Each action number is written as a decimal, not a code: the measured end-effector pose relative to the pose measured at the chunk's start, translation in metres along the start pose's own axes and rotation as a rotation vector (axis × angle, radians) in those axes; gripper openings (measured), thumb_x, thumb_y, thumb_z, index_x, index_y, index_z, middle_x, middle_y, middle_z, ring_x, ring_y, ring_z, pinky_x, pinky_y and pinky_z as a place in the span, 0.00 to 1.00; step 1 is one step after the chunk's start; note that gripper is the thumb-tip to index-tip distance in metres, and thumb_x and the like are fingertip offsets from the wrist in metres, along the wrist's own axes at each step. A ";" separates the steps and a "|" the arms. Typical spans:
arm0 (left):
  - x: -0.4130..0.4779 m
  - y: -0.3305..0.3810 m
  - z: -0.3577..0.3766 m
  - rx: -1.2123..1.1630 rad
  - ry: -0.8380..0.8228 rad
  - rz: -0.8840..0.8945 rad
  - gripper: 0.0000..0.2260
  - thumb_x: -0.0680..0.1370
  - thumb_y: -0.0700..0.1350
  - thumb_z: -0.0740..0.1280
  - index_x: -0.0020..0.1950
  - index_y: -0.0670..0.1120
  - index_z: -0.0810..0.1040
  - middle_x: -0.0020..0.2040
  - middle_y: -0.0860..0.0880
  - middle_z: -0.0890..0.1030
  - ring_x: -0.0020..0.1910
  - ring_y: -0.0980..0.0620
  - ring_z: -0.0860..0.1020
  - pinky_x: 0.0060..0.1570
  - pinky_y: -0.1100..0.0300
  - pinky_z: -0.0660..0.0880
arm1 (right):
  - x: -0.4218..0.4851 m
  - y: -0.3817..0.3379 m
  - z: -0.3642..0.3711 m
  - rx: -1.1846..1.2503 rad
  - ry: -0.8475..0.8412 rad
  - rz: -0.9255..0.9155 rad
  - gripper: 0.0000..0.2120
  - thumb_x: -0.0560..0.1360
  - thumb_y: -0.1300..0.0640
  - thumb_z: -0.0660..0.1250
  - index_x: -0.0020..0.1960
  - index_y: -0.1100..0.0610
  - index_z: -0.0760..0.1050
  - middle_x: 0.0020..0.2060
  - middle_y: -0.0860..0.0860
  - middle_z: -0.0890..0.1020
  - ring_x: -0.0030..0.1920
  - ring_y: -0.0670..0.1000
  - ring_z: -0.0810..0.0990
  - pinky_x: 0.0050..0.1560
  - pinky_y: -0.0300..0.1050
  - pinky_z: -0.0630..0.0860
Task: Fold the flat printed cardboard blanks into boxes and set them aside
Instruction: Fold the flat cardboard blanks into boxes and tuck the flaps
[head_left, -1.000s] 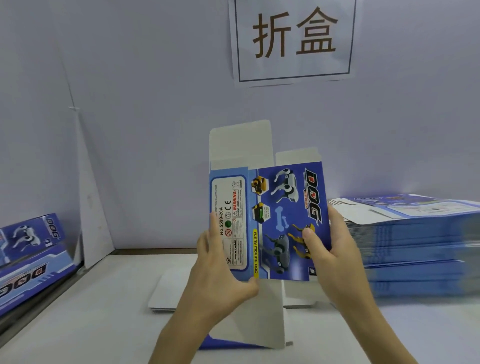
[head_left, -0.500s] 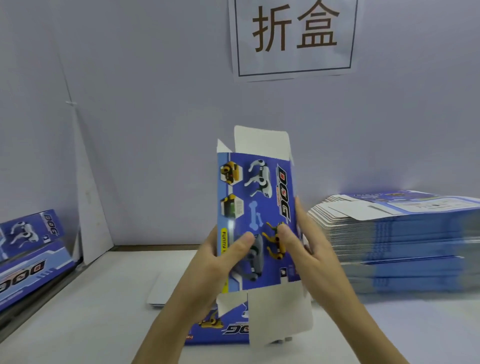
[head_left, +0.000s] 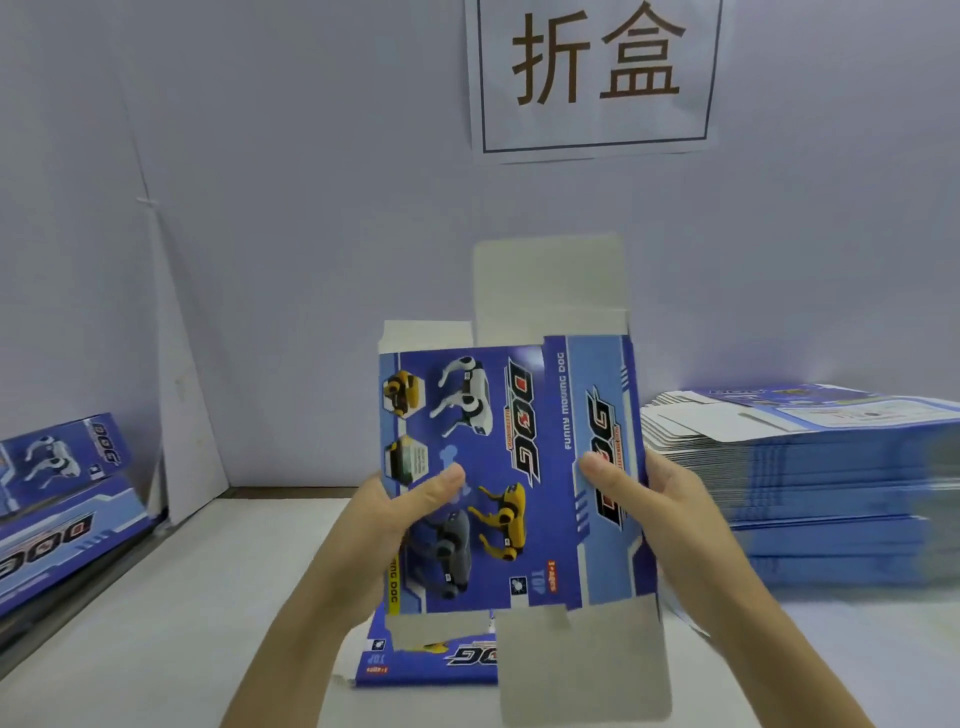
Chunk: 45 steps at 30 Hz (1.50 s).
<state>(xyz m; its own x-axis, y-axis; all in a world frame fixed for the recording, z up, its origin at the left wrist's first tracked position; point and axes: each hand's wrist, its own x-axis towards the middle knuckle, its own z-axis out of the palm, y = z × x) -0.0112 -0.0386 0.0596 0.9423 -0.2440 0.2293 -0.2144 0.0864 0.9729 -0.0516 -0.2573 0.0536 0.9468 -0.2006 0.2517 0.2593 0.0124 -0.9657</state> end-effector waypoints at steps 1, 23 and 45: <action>-0.001 0.000 -0.002 -0.033 -0.010 0.000 0.12 0.63 0.55 0.72 0.37 0.48 0.84 0.34 0.48 0.83 0.32 0.51 0.82 0.34 0.57 0.79 | -0.001 -0.001 -0.001 0.020 -0.022 0.020 0.19 0.66 0.44 0.70 0.53 0.53 0.77 0.44 0.50 0.87 0.45 0.52 0.87 0.42 0.48 0.83; 0.005 0.000 0.003 0.088 0.242 0.121 0.18 0.67 0.50 0.73 0.56 0.53 0.76 0.47 0.56 0.84 0.46 0.56 0.83 0.40 0.67 0.77 | -0.010 -0.017 0.007 0.094 0.028 -0.048 0.12 0.71 0.51 0.68 0.53 0.51 0.78 0.42 0.48 0.87 0.43 0.49 0.86 0.32 0.42 0.81; -0.018 0.034 -0.011 0.580 0.490 0.752 0.06 0.76 0.49 0.69 0.50 0.50 0.80 0.42 0.58 0.83 0.42 0.58 0.78 0.47 0.65 0.76 | -0.020 -0.023 0.022 -0.740 0.552 -0.851 0.32 0.74 0.51 0.66 0.75 0.51 0.59 0.77 0.58 0.57 0.77 0.52 0.54 0.76 0.48 0.55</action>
<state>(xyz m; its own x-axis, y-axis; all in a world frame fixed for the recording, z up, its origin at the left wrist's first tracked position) -0.0324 -0.0208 0.0881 0.4902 0.1068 0.8651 -0.7513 -0.4515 0.4814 -0.0721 -0.2320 0.0726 0.2794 -0.2597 0.9244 0.4097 -0.8384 -0.3594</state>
